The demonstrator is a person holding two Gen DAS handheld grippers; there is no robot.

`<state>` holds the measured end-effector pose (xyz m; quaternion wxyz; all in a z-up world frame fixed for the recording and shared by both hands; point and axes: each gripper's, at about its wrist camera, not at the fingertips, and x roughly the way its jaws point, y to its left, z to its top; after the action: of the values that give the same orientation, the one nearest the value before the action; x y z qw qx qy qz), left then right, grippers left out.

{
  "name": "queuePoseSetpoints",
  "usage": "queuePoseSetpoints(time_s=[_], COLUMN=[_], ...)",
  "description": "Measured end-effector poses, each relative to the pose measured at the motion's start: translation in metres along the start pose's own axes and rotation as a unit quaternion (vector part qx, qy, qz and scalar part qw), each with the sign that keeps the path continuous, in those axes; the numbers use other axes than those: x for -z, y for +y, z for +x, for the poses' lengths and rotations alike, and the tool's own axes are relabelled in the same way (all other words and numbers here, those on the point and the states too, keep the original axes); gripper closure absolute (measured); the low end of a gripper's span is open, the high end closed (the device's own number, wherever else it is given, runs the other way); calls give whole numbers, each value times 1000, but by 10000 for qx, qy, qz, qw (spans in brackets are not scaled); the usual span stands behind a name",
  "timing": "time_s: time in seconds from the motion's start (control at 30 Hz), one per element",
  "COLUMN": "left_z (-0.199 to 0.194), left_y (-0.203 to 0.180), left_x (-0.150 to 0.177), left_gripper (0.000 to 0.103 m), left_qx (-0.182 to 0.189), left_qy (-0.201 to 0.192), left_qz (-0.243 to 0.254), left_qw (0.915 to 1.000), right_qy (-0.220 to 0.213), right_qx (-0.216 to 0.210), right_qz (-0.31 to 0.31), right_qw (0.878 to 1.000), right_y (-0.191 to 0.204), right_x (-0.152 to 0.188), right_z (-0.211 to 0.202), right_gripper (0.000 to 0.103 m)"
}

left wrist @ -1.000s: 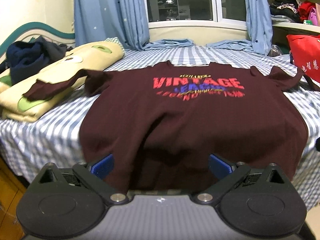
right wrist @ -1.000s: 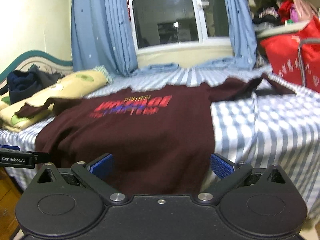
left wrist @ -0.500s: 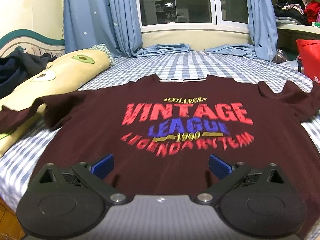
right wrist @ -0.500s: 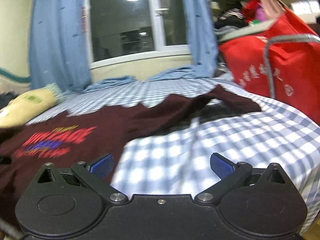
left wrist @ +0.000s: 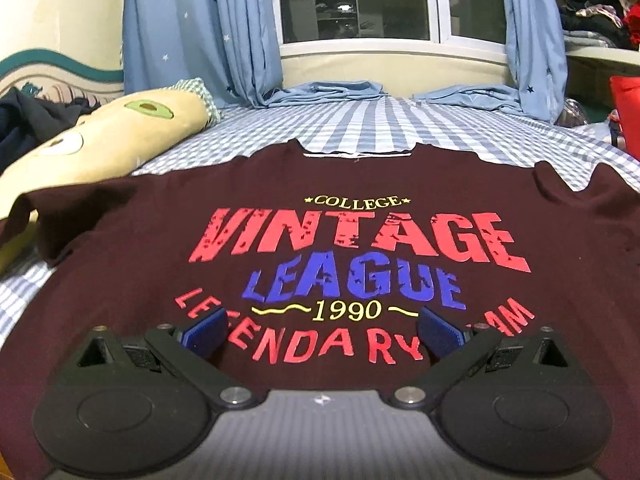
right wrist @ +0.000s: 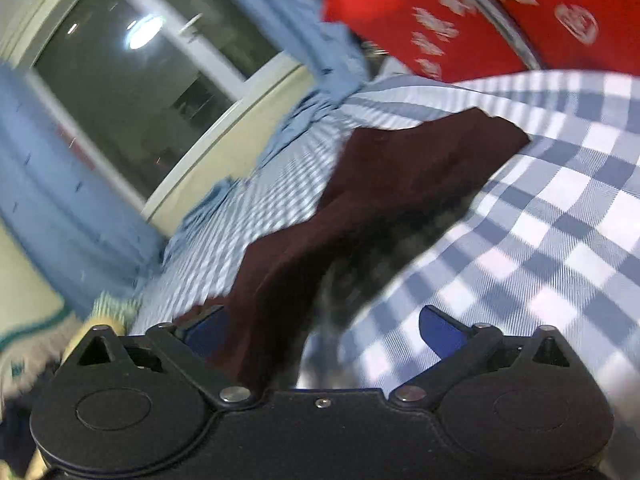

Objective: Fold small clothes
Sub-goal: 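Grasp the sweatshirt sleeve cuff with the right tool, then lift the sleeve with the right tool and fold it across the body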

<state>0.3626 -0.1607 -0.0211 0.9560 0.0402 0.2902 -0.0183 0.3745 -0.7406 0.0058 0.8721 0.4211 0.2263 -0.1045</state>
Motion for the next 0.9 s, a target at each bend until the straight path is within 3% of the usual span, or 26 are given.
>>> queuePoseSetpoints(time_s=[0.2, 0.27, 0.37, 0.4, 0.47, 0.6, 0.63, 0.7, 0.9], left_z=[1, 1, 1, 1, 2, 6, 6, 5, 5], left_y=[2, 0, -1, 0, 2, 10, 11, 12, 13], left_x=[3, 4, 4, 4, 4, 5, 5, 6, 7], left_gripper=[1, 1, 1, 1, 1, 1, 1, 1, 1], left_qx=[13, -22, -10, 9, 62, 228, 254, 274, 337], left_qy=[-7, -19, -12, -4, 17, 91, 88, 68, 40], left_qz=[-103, -60, -37, -64, -135, -340, -374, -385, -449], left_qw=[9999, 10000, 10000, 10000, 9999, 9991, 9989, 9989, 9984], right_qy=[-547, -737, -964, -1009, -1121, -1219, -1242, -1408, -1848], right_qx=[-75, 140, 414, 430, 463, 976, 1094, 1244, 1778], right_qz=[1122, 1225, 1602, 1793, 2043, 1460, 1290, 1032, 294], right_qw=[9922, 9896, 9815, 9777, 9714, 9769, 9777, 9768, 9661], right_y=[-23, -30, -45, -50, -60, -55, -51, -44, -17], right_x=[-22, -31, -42, -43, -47, -57, -58, -59, -51], right_z=[16, 24, 31, 32, 37, 41, 40, 33, -4], right_gripper=[14, 21, 41, 54, 63, 73, 83, 90, 95])
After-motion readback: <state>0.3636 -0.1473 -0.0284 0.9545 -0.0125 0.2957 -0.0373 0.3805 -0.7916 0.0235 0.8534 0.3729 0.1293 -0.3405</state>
